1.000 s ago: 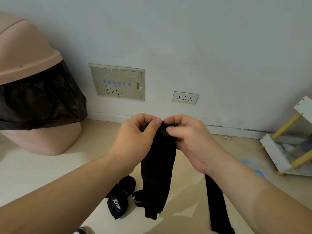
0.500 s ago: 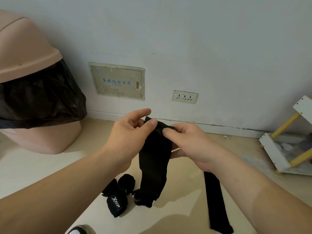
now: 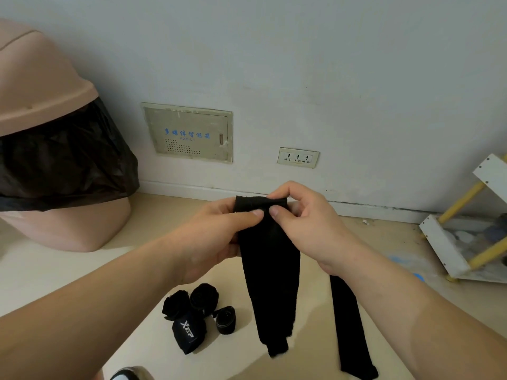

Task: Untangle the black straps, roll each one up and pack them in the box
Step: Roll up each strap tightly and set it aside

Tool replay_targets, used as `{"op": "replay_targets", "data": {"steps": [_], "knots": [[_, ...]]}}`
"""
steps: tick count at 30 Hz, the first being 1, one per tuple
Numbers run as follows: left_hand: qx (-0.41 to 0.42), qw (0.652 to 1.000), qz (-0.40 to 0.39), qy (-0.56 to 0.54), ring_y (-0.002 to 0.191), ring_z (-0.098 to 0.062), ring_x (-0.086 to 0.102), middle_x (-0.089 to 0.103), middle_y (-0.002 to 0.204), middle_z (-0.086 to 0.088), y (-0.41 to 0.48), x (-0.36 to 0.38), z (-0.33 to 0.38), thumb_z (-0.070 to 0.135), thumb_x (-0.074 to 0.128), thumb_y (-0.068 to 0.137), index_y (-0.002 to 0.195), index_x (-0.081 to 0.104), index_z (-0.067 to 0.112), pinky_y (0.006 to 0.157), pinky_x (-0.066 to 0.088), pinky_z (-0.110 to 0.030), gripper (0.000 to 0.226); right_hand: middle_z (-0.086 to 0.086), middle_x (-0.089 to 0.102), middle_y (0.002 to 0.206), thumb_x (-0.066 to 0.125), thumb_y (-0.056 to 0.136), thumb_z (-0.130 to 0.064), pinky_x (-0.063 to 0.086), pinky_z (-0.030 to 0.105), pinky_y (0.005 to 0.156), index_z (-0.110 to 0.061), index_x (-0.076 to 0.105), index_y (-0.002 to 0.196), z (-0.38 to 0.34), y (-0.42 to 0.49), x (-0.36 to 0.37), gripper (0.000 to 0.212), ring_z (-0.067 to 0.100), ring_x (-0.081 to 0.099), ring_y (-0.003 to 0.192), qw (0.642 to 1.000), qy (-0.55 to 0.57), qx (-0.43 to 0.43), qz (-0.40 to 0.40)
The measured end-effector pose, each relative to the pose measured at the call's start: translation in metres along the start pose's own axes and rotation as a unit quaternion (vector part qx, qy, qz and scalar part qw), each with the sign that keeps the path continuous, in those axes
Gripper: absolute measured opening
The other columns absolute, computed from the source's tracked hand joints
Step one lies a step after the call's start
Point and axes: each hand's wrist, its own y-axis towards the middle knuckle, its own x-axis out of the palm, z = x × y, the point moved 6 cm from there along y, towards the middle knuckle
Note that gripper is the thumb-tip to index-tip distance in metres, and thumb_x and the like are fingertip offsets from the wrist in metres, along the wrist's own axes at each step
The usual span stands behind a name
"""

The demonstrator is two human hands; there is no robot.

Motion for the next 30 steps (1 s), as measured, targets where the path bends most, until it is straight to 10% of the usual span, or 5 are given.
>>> {"op": "replay_targets", "data": {"steps": [6, 19, 23, 30], "knots": [[0.050, 0.995, 0.067, 0.046, 0.101, -0.031, 0.073, 0.076, 0.116, -0.021, -0.001, -0.008, 0.003, 0.006, 0.059, 0.106, 0.120, 0.074, 0.019, 0.101, 0.056, -0.054, 0.024, 0.010, 0.079, 0.096, 0.063, 0.105, -0.011, 0.064, 0.047, 0.084, -0.035, 0.071, 0.090, -0.005, -0.002, 0.004, 0.030, 0.026, 0.073, 0.085, 0.999, 0.023, -0.021, -0.016], [0.089, 0.990, 0.110, -0.014, 0.069, -0.021, 0.071, 0.077, 0.085, -0.010, -0.006, -0.006, 0.013, -0.007, 0.055, 0.099, 0.093, 0.078, 0.020, 0.057, 0.060, -0.030, 0.036, 0.013, 0.072, 0.103, 0.060, 0.104, -0.025, 0.056, 0.043, 0.085, -0.003, 0.073, 0.122, 0.005, -0.007, 0.017, 0.031, 0.025, 0.069, 0.093, 0.962, 0.221, 0.128, -0.100], [0.076, 0.989, 0.124, 0.026, 0.048, -0.012, 0.054, 0.064, 0.064, -0.001, -0.004, -0.004, 0.006, -0.016, 0.047, 0.094, 0.076, 0.068, 0.020, 0.043, 0.042, -0.019, 0.045, 0.014, 0.059, 0.092, 0.065, 0.096, -0.014, 0.047, 0.044, 0.084, -0.008, 0.075, 0.096, 0.007, -0.005, 0.019, 0.011, 0.028, 0.057, 0.091, 0.973, 0.163, 0.117, -0.112], [0.031, 0.998, 0.060, 0.003, 0.085, -0.024, 0.058, 0.065, 0.097, -0.008, -0.004, 0.001, 0.003, 0.004, 0.057, 0.097, 0.103, 0.072, 0.020, 0.078, 0.048, -0.035, 0.022, 0.004, 0.073, 0.083, 0.064, 0.092, -0.012, 0.053, 0.036, 0.074, -0.018, 0.079, 0.096, 0.012, 0.001, 0.010, 0.017, 0.020, 0.068, 0.078, 0.995, 0.051, 0.083, -0.006]]}}
